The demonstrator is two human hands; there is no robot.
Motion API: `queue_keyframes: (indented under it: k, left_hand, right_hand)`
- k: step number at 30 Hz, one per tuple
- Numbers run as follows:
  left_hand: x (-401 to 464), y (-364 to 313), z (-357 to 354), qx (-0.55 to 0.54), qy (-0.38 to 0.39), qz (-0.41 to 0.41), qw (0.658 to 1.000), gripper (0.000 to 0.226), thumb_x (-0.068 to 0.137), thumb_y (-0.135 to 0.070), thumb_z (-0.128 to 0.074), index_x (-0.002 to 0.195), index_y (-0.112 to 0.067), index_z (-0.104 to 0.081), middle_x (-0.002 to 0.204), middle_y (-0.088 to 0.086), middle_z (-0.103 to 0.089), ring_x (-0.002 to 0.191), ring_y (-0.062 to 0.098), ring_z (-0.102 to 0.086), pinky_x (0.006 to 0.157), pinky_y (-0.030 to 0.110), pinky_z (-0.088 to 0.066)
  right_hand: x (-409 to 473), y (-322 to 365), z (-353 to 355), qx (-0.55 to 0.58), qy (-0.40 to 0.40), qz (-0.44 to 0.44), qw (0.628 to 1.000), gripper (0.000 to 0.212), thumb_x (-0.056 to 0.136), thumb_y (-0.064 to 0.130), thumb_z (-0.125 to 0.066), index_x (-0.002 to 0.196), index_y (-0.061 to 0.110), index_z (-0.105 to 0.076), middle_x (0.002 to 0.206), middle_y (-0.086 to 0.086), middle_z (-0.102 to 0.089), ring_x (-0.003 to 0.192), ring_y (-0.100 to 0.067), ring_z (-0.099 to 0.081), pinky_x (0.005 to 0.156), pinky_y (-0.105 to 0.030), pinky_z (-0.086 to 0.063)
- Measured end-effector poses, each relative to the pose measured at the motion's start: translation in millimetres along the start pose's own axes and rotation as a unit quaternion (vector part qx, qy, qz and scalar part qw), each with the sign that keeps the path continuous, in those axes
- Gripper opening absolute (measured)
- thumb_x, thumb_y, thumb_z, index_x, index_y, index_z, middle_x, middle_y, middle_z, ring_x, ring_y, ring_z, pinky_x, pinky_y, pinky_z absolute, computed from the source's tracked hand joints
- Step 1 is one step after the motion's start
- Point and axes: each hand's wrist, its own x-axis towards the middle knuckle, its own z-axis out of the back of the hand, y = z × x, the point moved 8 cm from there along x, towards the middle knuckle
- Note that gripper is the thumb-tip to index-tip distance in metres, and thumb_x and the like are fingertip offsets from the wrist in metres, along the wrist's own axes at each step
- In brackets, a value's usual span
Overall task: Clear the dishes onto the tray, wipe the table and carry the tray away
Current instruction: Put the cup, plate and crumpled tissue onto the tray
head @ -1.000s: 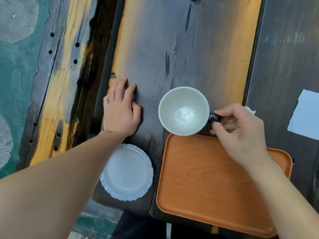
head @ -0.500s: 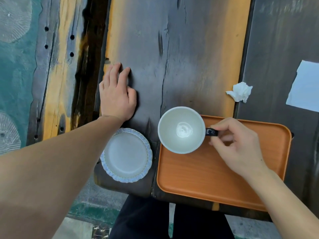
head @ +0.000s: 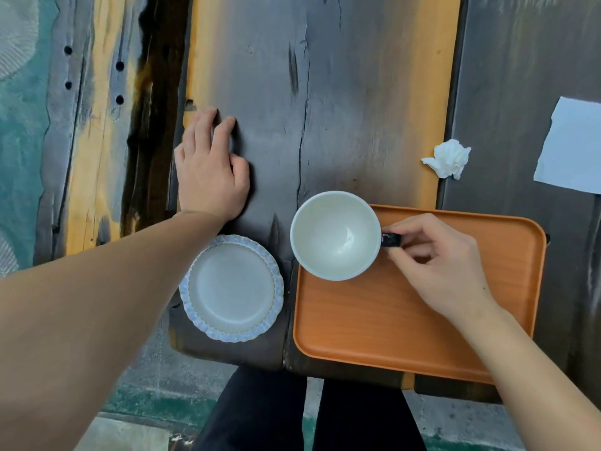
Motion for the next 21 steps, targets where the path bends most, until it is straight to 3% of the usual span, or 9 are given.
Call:
queue_keyframes:
  k: [5, 12, 16, 21]
  left_hand:
    - [0, 1, -1, -0.005, -0.005, -0.012, 1.0, 0.054, 0.09, -0.025, -0.041, 0.142, -0.014, -0.049, 0.159, 0.011, -0.038, 0.15, 0.031, -0.03, 0.113, 0.047, -0.03]
    - [-2, 1, 0, -0.011, -0.011, -0.015, 1.0, 0.053, 0.089, -0.026, -0.04, 0.14, -0.014, -0.05, 0.157, 0.011, -0.04, 0.148, 0.032, -0.032, 0.109, 0.047, -0.033]
    - [-1, 3, 0, -0.017, -0.009, -0.015, 1.0, 0.053, 0.089, -0.027, -0.04, 0.139, -0.015, -0.051, 0.157, 0.011, -0.041, 0.148, 0.033, -0.033, 0.111, 0.049, -0.034]
    - [-2, 3, -1, -0.022, -0.006, -0.013, 1.0, 0.052, 0.09, -0.027, -0.04, 0.14, -0.015, -0.051, 0.157, 0.011, -0.042, 0.147, 0.032, -0.034, 0.112, 0.048, -0.034]
  right_hand:
    - [-6, 2, -2, -0.013, -0.022, -0.003, 1.0, 0.025, 0.082, 0.0, -0.076, 0.104, 0.011, -0.072, 0.097, 0.005, -0.072, 0.09, -0.005, -0.069, 0.077, -0.017, -0.058]
    - [-32, 13, -7, -0.014, -0.072, -0.043, 0.996, 0.059, 0.084, 0.005, -0.076, 0.135, 0.024, -0.052, 0.124, 0.007, -0.056, 0.094, -0.005, -0.067, 0.079, -0.014, -0.056]
    - [-63, 15, -23, 0.023, -0.145, -0.131, 0.98, 0.064, 0.086, 0.008, -0.074, 0.134, 0.035, -0.042, 0.127, 0.016, -0.046, 0.094, -0.002, -0.065, 0.078, -0.009, -0.053]
    - [-98, 23, -48, 0.043, -0.206, -0.162, 0.964, 0.055, 0.086, 0.01, -0.073, 0.13, 0.03, -0.046, 0.121, 0.017, -0.045, 0.095, -0.003, -0.064, 0.079, -0.014, -0.055]
